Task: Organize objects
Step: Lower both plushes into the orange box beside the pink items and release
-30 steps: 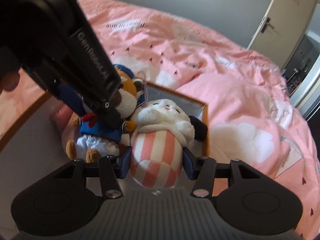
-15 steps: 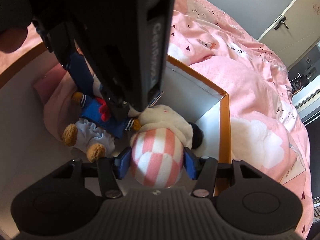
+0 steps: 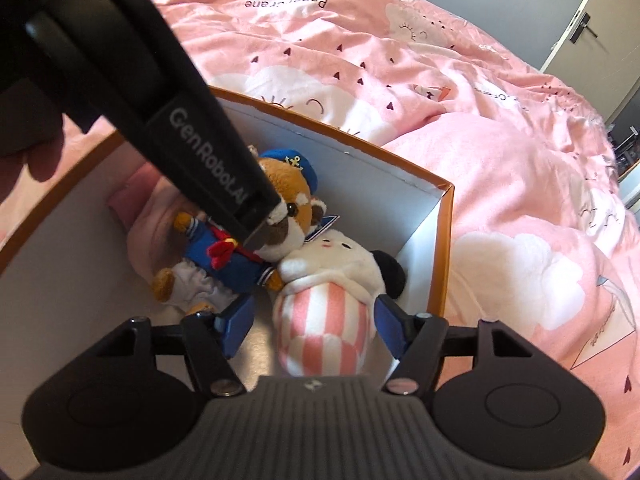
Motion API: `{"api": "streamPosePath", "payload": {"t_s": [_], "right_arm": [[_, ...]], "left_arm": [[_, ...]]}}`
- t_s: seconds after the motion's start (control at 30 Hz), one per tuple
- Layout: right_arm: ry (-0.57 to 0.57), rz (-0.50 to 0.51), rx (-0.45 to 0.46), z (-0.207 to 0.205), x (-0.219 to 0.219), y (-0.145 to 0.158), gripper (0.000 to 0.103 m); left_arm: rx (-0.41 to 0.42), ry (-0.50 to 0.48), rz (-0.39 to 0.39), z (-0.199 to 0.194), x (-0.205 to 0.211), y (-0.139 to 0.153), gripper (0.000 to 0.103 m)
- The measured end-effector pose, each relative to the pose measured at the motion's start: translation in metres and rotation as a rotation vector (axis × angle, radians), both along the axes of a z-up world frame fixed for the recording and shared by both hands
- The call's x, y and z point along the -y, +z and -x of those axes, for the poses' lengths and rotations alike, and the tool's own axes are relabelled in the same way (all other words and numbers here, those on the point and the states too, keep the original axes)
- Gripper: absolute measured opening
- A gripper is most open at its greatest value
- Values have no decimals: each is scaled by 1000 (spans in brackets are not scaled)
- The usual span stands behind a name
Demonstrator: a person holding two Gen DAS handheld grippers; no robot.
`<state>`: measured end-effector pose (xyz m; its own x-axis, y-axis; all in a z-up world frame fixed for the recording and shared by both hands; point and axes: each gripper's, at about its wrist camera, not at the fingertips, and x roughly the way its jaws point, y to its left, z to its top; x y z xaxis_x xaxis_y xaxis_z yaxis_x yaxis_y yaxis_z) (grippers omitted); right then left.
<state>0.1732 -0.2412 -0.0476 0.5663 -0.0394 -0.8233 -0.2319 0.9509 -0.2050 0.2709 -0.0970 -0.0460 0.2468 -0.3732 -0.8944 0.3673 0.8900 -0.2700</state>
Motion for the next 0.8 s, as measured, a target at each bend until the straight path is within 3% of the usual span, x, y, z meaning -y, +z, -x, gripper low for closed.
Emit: {"api": "streamPosePath", "payload": {"t_s": [0.07,0.17,0.3,0.4,0.5,0.6,0.8], "right_arm": [[21,-36,-6,8,6,6,67],[41,-91,-22,17,17,13,58],[51,-159,-48,20,29,17,43],[51,-148,-43,11,28,19,35],[27,-168,-79,5,26,17,18],[-5,-161,-98,2,20,18,18],[5,-27,-72,-4,0,0,18]], "left_arm": [[30,-10,23,4,-2,7,57],[85,-42,30,11,-2,16,34],[128,-46,34,13,1,16,22],[113,-30,44,9,3,8,18],[103,2,27,4,3,1,15],[84,40,7,-1,0,-5,15],[83,25,-50,-4,11,-13,15]]}}
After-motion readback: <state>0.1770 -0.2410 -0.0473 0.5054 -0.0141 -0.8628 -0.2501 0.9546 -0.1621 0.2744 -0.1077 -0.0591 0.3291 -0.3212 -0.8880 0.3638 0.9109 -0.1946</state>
